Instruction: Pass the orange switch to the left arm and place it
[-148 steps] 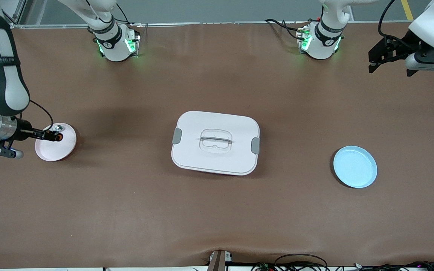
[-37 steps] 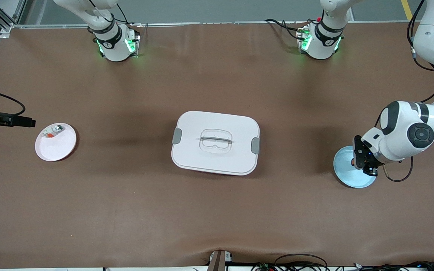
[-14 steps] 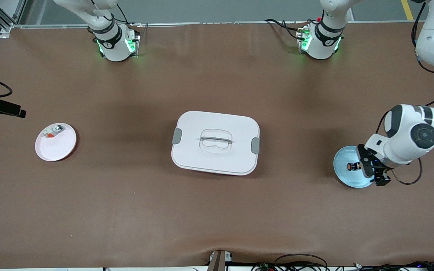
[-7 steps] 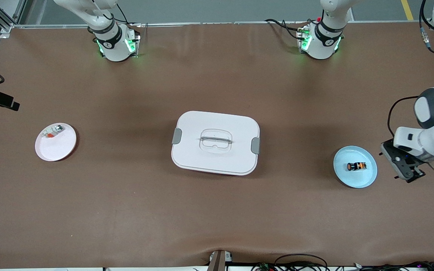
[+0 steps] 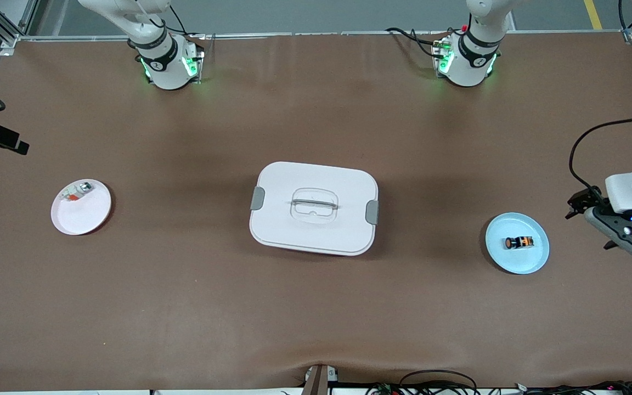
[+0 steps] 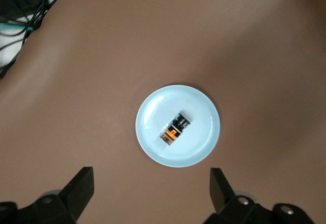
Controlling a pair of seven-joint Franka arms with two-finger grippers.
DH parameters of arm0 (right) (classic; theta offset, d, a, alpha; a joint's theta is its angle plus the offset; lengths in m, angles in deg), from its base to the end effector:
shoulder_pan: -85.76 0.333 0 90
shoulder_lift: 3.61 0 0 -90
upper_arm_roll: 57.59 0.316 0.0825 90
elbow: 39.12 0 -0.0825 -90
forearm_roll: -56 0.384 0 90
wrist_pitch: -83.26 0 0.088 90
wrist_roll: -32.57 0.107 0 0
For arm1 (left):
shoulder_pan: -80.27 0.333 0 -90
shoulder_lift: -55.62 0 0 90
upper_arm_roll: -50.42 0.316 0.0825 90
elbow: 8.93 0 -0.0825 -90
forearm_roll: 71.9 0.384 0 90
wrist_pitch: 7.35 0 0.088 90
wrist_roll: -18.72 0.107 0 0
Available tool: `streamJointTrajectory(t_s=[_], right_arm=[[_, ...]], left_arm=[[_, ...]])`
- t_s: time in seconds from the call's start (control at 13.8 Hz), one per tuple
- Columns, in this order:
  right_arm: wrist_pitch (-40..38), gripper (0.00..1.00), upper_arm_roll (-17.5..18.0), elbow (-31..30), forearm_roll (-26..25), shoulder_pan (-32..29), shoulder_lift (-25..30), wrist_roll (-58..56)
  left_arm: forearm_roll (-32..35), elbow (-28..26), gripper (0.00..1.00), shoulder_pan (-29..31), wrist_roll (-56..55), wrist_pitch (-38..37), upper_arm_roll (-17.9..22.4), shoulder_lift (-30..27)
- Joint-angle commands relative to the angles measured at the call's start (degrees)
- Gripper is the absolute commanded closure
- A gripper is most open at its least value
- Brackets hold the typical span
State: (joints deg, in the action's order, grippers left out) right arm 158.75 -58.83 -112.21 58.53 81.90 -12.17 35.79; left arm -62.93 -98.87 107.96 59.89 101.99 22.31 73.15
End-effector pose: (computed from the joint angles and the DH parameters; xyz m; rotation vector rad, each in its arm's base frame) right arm 0.5709 -0.0442 0.6549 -3.0882 0.2109 0.1655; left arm 0.6511 0.0416 0.4889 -2.8934 1.1362 -0.0975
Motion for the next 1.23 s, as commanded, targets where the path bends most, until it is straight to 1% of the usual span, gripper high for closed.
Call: streamJointTrajectory(t_s=[0.0,0.15,0.29,0.51,0.58,0.8,0.94,1.02,1.09,1.16], right_arm=[[0.36,0.0,-0.08,-2.32,0.29,-0.63,3.1,-3.82],[0.71,0.0,-0.08,-4.42,0.28,-0.71,4.33,-3.83],[2.98,0.0,-0.16,-7.58,0.28,-0.72,6.08,-3.92],[5.27,0.0,-0.16,-11.28,0.28,-0.8,8.46,-5.23],[5.8,0.0,-0.25,-11.98,0.28,-0.8,9.08,-7.06],[5.98,0.0,-0.25,-12.43,0.11,-0.72,9.52,-7.87],[6.16,0.0,-0.16,-13.3,0.02,-0.63,10.13,-7.96],[6.94,0.0,-0.16,-14.18,0.02,-0.71,10.49,-7.96],[7.47,0.0,-0.16,-14.88,0.02,-0.72,11.1,-8.22],[7.83,0.0,-0.16,-15.5,0.02,-0.63,11.37,-8.66]], left_arm=[[-2.89,-0.68,0.0,0.35,-10.19,-4.21,-1.24,-6.17],[-3.43,-0.68,0.0,0.44,-15.65,-7.45,-1.24,-9.17],[-5.79,-0.68,0.0,0.44,-21.53,-9.92,-1.07,-11.98],[-6.24,-0.68,0.0,0.26,-29.63,-12.3,-1.59,-14.27],[-6.24,-0.5,0.0,0.26,-31.48,-12.48,-2.64,-14.19],[-6.16,3.18,0.0,0.26,-31.24,-13.27,-3.0,-13.49],[-6.16,3.8,0.0,0.26,-31.24,-13.36,-2.65,-13.66],[-6.16,3.8,0.0,-0.69,-31.41,-14.4,-2.04,-14.1],[-6.07,3.89,0.0,-3.58,-31.59,-16.42,-0.12,-14.28],[-6.42,3.89,0.0,-8.48,-31.85,-17.13,4.77,-14.63]])
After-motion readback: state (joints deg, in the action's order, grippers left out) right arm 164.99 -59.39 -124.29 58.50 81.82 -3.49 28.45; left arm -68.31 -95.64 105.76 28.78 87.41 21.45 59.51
